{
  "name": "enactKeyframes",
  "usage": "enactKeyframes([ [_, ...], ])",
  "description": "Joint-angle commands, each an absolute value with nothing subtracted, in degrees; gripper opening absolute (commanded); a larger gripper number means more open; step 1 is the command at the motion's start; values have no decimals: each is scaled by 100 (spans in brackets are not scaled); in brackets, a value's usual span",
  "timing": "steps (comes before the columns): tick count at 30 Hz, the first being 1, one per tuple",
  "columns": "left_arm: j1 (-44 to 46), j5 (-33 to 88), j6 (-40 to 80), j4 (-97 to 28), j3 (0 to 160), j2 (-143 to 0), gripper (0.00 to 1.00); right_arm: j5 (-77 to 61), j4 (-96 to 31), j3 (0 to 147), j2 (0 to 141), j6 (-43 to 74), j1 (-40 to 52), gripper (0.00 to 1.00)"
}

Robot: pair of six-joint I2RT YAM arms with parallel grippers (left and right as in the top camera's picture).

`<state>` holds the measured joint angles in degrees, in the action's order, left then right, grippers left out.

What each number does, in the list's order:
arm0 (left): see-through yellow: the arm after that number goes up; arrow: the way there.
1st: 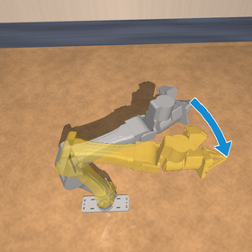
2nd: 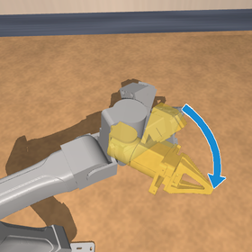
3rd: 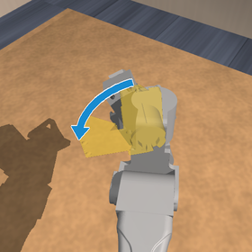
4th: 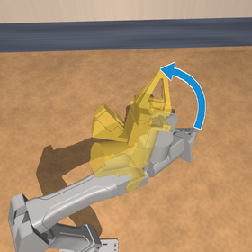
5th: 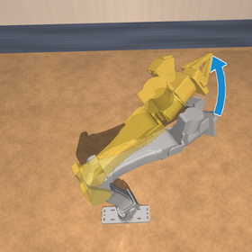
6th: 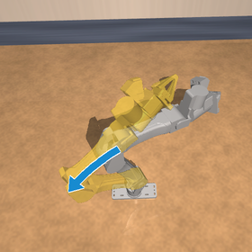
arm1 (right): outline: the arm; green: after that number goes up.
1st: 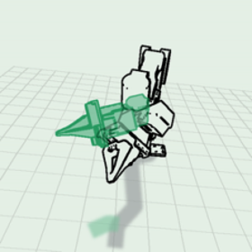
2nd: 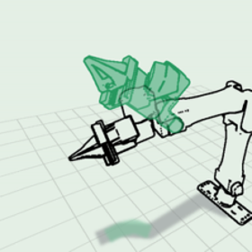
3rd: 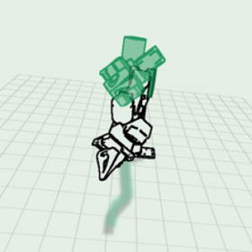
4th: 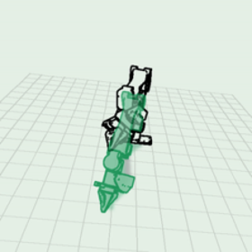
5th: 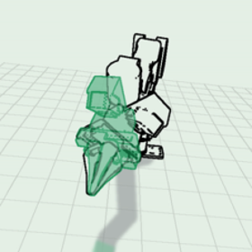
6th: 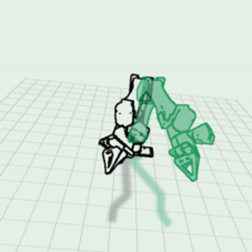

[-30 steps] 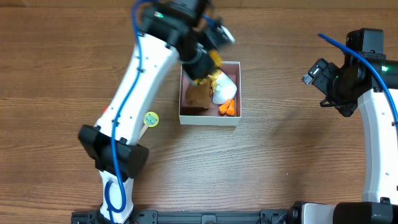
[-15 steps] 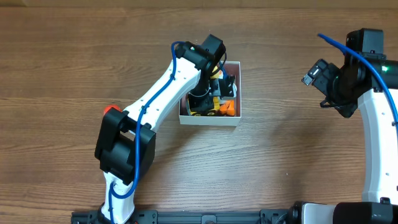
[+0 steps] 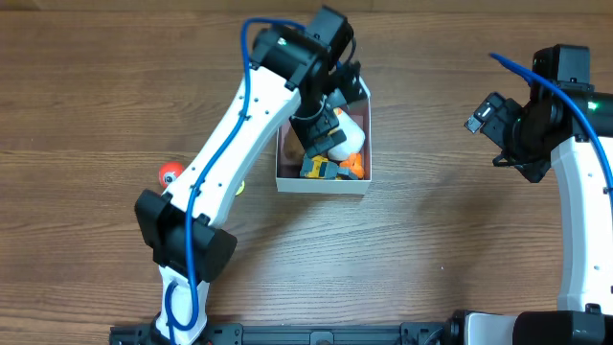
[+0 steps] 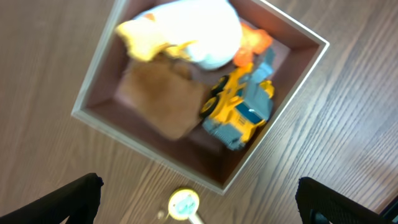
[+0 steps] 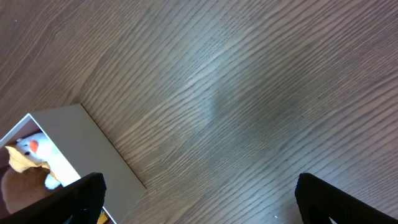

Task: Pack container
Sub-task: 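Carry the excavator right and release it into the box, then grasp the red ball with the left gripper, then lower the red ball into the box and open the left gripper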

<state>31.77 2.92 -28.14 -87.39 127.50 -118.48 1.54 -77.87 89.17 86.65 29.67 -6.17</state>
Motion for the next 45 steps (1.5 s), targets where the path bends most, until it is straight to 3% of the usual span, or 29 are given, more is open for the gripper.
enactKeyframes([
  [1, 2934, -648, -1671, -9045, 13345, -11408, 100, 246, -7806, 8921, 8652, 2840, -613, 100],
  [5, 2143, -764, -910, -9150, 13334, -10879, 100, 244, -7863, 8921, 8652, 2842, -613, 100],
  [8, 982, -666, 386, -9682, 13194, -10794, 100, 239, -7859, 8921, 8652, 2845, -613, 100],
  [12, -281, -270, 543, -9454, 11692, -10787, 100, 242, -7861, 8921, 8652, 2842, -613, 100],
  [16, -1114, 773, 515, -8060, 9664, -10787, 100, 244, -7859, 8921, 8652, 2842, -613, 100],
  [20, -1317, 926, 473, -6628, 8071, -10787, 100, 244, -7856, 8921, 8652, 2845, -613, 100],
  [26, -1284, 64, 882, -5328, 6923, -10787, 100, 242, -7902, 8921, 8652, 2845, -613, 100],
  [28, -1284, 108, 882, -4993, 6764, -10790, 91, 242, -7898, 8921, 8652, 2847, -613, 100],
  [31, -1269, 115, 882, -4762, 6751, -10790, 70, 242, -7905, 8921, 8652, 2847, -613, 100],
  [36, -1236, 493, 561, -4451, 6757, -10790, 61, 242, -7944, 8921, 8652, 2845, -613, 100],
  [40, -1118, 913, 235, -4477, 6882, -10787, 36, 244, -7940, 8921, 8652, 2845, -613, 100],
  [45, -663, 1302, -209, -5671, 8226, -10787, 30, 244, -7940, 8921, 8652, 2845, -613, 100],
])
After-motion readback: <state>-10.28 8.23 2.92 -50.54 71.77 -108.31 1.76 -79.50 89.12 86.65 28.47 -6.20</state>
